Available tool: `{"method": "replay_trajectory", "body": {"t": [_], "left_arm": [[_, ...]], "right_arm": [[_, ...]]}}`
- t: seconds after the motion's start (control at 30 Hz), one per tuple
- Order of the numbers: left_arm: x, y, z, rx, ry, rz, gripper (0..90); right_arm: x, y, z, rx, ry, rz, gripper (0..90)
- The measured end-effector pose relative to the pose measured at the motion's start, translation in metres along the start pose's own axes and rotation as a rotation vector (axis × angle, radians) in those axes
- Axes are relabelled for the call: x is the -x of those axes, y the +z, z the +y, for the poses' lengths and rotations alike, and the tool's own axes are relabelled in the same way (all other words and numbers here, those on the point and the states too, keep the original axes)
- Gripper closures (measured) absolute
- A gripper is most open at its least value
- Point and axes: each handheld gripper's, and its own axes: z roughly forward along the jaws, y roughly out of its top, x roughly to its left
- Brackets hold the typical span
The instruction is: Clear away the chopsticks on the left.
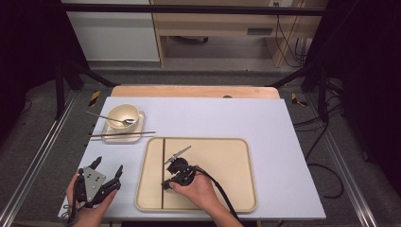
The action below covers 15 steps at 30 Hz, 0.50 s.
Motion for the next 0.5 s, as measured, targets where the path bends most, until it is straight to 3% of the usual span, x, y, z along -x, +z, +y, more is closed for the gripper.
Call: {"method": "replay_trajectory", "body": {"t": [0.5], "left_arm": [[-0.001,0.000,0.000,0.003,0.003,0.001,27.8]], "right_arm": [[-0.007,0.015,0.014,0.003,-0.013,0.012,90.0]]}}
